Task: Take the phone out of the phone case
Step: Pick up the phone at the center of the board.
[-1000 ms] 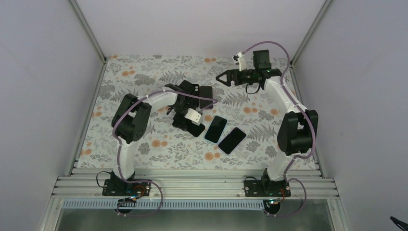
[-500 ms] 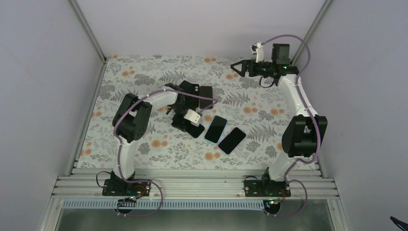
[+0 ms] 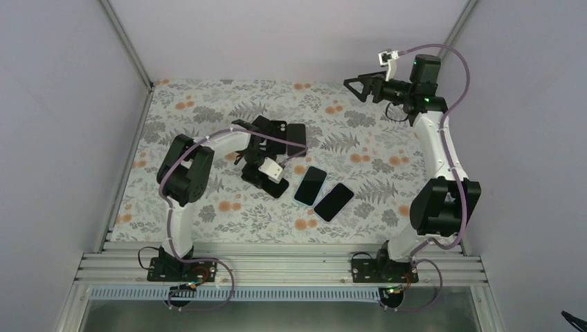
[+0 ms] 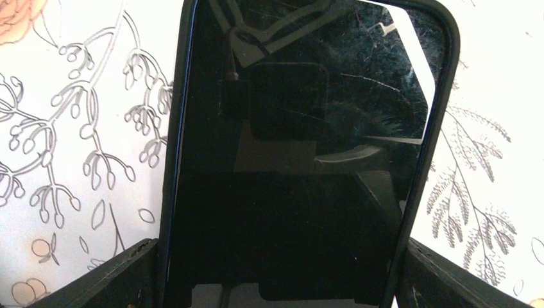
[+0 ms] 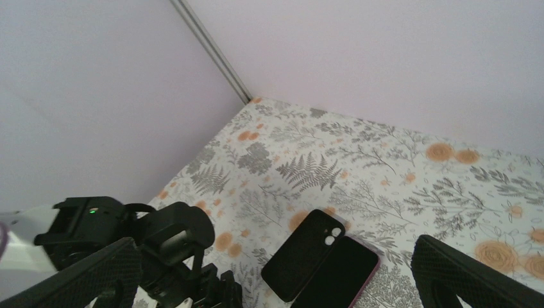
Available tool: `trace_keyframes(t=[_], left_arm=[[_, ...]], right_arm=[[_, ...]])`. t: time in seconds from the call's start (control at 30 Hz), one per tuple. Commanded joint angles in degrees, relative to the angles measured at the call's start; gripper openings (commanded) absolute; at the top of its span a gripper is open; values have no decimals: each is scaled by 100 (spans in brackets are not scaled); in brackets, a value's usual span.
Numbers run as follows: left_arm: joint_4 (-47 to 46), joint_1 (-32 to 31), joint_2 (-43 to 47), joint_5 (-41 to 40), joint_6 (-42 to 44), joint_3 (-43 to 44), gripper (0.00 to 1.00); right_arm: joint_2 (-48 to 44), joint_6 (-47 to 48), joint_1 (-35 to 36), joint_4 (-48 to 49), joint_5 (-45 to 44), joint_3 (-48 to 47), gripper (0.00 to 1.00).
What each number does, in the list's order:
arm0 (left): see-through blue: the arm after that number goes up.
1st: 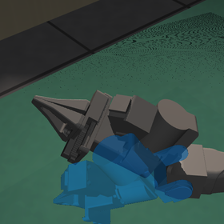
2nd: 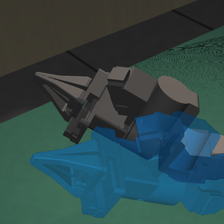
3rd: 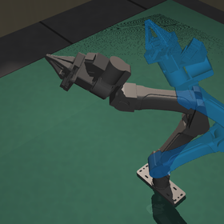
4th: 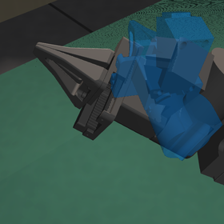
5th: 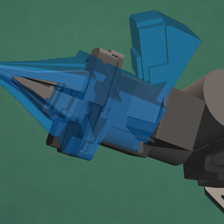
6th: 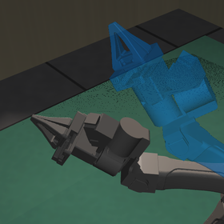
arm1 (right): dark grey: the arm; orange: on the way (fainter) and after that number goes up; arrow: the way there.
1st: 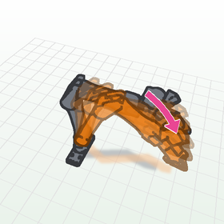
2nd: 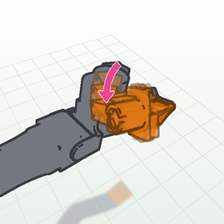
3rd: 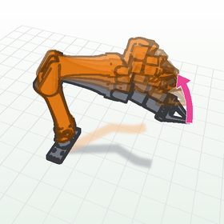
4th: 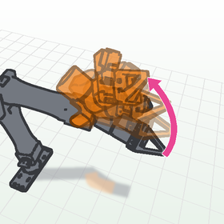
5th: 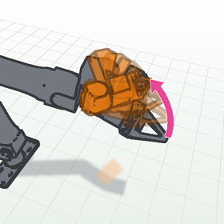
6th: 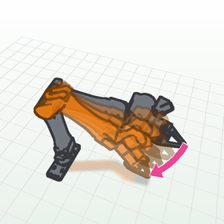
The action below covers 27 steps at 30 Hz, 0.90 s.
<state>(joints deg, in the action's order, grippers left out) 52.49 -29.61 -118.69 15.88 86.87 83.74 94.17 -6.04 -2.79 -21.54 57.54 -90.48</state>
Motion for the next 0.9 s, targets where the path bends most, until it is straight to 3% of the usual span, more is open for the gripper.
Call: trace_keyframes(t=[0.0, 0.2, 0.57, 0.87], left_arm=[[-235, 66, 92, -496, 341, -436, 60], [-649, 6, 963, -204, 417, -925, 50], [-457, -136, 1822, 27, 465, -1002, 48], [-490, -346, 2228, 65, 580, -997, 46]], right_arm=[[32, -358, -61, 67, 518, -33, 99], [66, -453, 138, -217, 451, 328, 100], [436, -100, 886, -730, 578, 1488, 91], [729, 214, 1807, -780, 628, 2056, 79]])
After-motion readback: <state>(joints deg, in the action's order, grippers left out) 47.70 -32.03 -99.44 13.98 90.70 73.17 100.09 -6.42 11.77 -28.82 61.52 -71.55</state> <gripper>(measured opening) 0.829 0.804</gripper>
